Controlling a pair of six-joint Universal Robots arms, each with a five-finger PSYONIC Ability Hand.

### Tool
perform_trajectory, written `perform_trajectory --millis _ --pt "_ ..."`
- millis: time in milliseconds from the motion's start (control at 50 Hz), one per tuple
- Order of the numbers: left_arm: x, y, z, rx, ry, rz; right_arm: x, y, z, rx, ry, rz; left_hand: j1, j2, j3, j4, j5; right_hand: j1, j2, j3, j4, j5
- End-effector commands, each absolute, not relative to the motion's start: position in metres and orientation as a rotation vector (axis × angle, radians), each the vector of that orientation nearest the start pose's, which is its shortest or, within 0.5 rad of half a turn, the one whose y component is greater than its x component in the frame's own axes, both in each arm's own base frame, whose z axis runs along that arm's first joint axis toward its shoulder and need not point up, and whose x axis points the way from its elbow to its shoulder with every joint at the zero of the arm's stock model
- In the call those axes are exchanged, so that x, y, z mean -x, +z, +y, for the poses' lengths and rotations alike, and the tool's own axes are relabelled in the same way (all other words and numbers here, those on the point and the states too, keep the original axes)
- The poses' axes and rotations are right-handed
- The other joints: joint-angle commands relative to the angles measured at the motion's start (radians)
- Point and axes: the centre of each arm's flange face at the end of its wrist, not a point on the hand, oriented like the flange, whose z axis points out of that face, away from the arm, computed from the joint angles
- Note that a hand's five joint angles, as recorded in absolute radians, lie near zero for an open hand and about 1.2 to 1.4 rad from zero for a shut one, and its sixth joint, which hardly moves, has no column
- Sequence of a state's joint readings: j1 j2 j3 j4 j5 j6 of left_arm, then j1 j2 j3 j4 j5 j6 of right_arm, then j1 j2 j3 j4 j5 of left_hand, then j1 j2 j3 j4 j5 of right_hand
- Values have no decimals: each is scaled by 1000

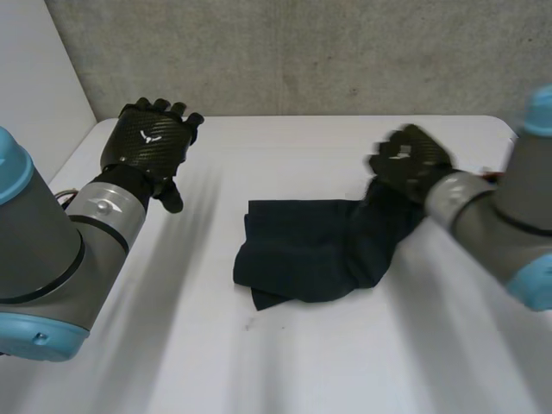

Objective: Fold the shorts.

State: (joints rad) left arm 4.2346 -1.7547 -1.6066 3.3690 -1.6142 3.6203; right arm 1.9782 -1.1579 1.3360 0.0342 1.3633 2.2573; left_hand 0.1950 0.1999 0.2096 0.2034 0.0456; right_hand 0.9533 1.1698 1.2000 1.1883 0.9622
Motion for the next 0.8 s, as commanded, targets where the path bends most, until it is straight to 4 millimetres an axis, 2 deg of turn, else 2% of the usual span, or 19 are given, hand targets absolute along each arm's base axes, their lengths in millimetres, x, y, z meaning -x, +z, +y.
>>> perform_trajectory --millis 20,100,140,160,220,240,280,300,360,400,420,500,520,560,600,660,680,800 --pt "273 265 -251 -896 -2267 2019 -371 206 -207 1864 -1816 1426 -20 -25 -34 -28 -45 443 226 196 208 260" --pt "274 271 -252 -848 -2315 2044 -378 185 -192 1880 -1669 1325 -20 -25 -35 -29 -46 400 184 154 165 217" --pt "274 274 -254 -835 -2331 2040 -379 183 -190 1879 -1644 1304 -20 -25 -34 -28 -45 76 -141 -171 -159 -108" --pt "275 277 -254 -829 -2341 2035 -379 183 -189 1870 -1636 1300 -20 -25 -35 -29 -46 -263 -480 -510 -498 -446" --pt "277 284 -257 -812 -2371 2011 -379 185 -191 1827 -1627 1341 -20 -25 -35 -29 -46 -656 -872 -903 -891 -839" --pt "277 286 -257 -811 -2377 2007 -376 189 -196 1760 -1620 1402 -20 -25 -34 -28 -45 -779 -995 -1025 -1014 -962" --pt "279 291 -259 -807 -2398 1989 -371 196 -203 1673 -1612 1466 -20 -25 -34 -28 -45 -779 -995 -1025 -1014 -962" --pt "281 295 -260 -801 -2413 1978 -363 214 -213 1546 -1632 1528 -20 -25 -35 -29 -46 -779 -995 -1025 -1014 -962" --pt "285 300 -262 -801 -2438 1959 -344 252 -226 1273 -1660 1619 -20 -25 -34 -28 -45 -779 -995 -1025 -1014 -962" --pt "292 300 -263 -812 -2454 1964 -336 265 -233 1160 -1672 1649 -20 -25 -34 -28 -45 -779 -995 -1025 -1014 -962" --pt "300 297 -263 -827 -2463 1983 -327 275 -244 1042 -1684 1693 -20 -25 -34 -28 -45 -779 -995 -1025 -1014 -962" --pt "322 286 -257 -882 -2471 2065 -301 282 -275 803 -1730 1824 -8 -13 -23 -16 -33 -779 -995 -1025 -1014 -962" --pt "331 274 -254 -917 -2436 2131 -298 280 -280 786 -1735 1851 -5 -10 -20 -13 -30 -779 -995 -1025 -1014 -962" --pt "337 267 -252 -939 -2404 2180 -298 274 -284 788 -1723 1886 1 -4 -14 -8 -24 -779 -995 -1025 -1014 -962" --pt "344 247 -251 -974 -2310 2281 -301 254 -292 810 -1674 1957 7 2 -8 -2 -18 -779 -995 -1025 -1014 -962" --pt "346 224 -251 -975 -2190 2384 -306 230 -302 847 -1598 2032 10 5 -5 1 -15 -779 -995 -1025 -1014 -962" --pt "346 210 -251 -960 -2105 2438 -307 224 -305 852 -1576 2050 10 5 -5 1 -15 -779 -995 -1025 -1014 -962" --pt "343 166 -244 -918 -1850 2514 -312 183 -317 864 -1440 2149 10 5 -5 1 -15 -779 -995 -1025 -1014 -962"
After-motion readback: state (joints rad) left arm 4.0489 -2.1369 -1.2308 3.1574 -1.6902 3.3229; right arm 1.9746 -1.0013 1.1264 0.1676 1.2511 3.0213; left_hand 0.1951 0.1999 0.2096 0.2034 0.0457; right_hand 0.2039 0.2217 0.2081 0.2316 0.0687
